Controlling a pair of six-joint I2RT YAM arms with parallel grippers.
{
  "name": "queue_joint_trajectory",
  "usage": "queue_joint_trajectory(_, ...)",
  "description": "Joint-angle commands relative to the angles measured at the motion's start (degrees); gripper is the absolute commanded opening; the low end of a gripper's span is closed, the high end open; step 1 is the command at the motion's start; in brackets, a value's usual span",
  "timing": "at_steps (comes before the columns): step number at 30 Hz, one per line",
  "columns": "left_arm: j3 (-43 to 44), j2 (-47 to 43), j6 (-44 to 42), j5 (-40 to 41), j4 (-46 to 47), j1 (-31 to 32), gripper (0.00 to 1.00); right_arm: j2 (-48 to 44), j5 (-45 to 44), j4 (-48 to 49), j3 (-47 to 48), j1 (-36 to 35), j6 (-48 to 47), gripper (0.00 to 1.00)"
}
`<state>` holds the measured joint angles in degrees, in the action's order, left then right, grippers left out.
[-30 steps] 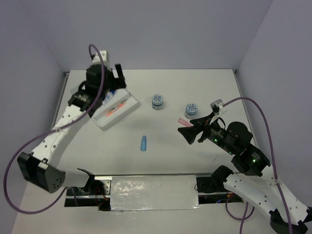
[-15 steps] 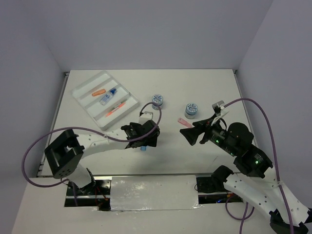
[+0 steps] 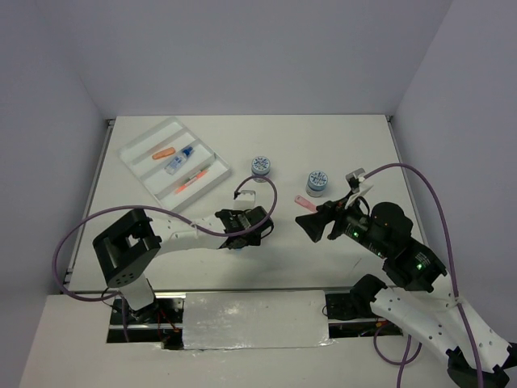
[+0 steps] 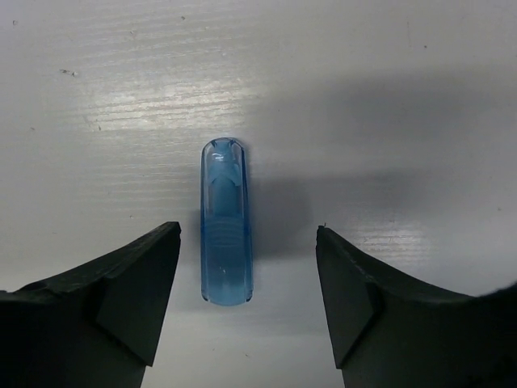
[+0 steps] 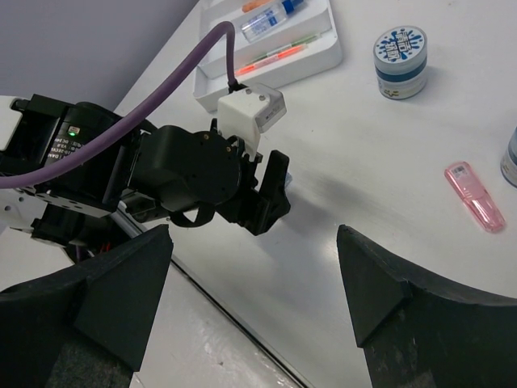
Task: Sort the stationery into containers
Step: Pick up the pen from the center of the board.
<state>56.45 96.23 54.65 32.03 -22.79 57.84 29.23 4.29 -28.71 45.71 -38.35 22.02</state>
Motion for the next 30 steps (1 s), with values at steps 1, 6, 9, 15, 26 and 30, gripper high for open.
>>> queue_joint_trajectory(1,-0.8,-0.1,1.9,2.0,-0.6,0.0,0.77,0.3,0.9,2.7,-0.2,0.1,-0.5,0.89)
queue_joint_trajectory(6,-3.4,-0.7,2.0,1.5,0.5,0.1,0.73,0.2,0.9,2.7,-0.2,0.1,-0.4,0.89)
queue_joint_trajectory(9,-4.9,-0.7,1.9,0.7,1.6,0.0,0.61,0.3,0.9,2.8,0.0,0.1,-0.4,0.89)
queue_joint_trajectory(15,-7.5,-0.5,0.2,-1.8,4.9,-0.1,0.33,0.6,1.2,2.8,0.5,0.1,-0.4,0.89)
queue_joint_trajectory(26,4.8,-5.8,-31.4,10.1,1.8,-8.6,0.0,-0.1,0.8,3.1,0.7,0.1,-1.5,0.89)
queue_joint_trajectory(30,9.5,-3.3,-46.9,9.8,6.8,-19.9,0.0,0.0,1.5,3.8,0.5,0.1,-1.9,0.9)
